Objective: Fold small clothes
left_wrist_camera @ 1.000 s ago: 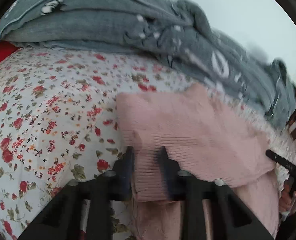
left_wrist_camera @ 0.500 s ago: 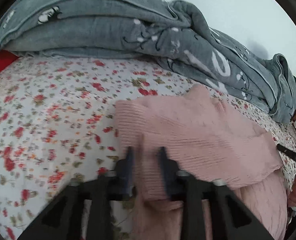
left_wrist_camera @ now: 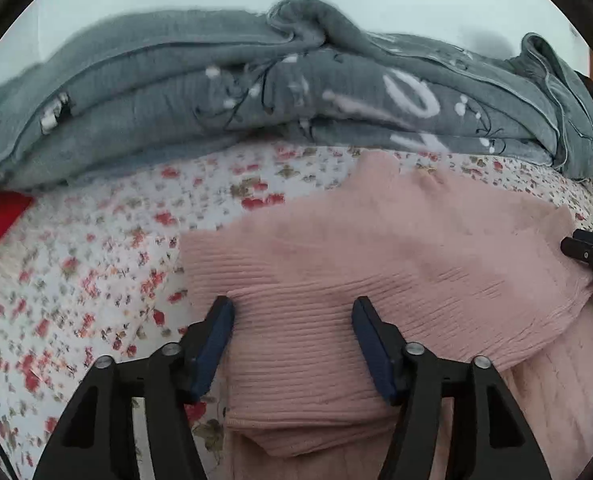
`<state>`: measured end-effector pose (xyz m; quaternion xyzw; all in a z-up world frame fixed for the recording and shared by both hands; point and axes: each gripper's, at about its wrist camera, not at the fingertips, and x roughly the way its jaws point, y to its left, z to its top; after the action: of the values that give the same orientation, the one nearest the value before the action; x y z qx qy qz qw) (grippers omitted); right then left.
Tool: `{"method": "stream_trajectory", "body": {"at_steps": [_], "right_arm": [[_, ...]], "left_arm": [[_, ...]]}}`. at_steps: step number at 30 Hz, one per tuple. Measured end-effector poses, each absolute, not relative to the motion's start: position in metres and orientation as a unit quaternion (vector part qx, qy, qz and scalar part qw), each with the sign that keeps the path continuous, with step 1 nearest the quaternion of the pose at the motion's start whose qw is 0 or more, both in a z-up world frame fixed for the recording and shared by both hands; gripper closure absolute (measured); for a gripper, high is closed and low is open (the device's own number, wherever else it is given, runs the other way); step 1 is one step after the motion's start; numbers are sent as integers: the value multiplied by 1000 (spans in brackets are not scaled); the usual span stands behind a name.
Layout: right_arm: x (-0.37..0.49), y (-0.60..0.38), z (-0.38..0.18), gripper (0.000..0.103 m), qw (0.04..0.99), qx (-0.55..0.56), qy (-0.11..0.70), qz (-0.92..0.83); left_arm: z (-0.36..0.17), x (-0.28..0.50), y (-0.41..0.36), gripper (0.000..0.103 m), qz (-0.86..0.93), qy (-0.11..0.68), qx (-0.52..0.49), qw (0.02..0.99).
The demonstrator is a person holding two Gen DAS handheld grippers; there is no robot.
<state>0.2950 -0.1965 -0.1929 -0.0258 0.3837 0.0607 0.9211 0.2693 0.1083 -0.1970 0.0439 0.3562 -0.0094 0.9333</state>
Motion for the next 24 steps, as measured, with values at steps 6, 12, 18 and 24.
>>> {"method": "stream_trajectory", "body": {"at_steps": [6,12,18,24], "right_arm": [[293,-179,-193,51,924,-81,373,33],[292,-184,-194,51,924,-73,373,34],[293,-184,-195,50,923,-69,376,35],[293,-185,-195,50,923,-66,377,37]], "left_arm": [[-199,276,123,40,-22,368,10,930],[-203,279,120,40,-31,372,-7,928],[-203,281,121,40,-34,374,-14,927],[-203,281,122,40,-35,375,-17,926]]}}
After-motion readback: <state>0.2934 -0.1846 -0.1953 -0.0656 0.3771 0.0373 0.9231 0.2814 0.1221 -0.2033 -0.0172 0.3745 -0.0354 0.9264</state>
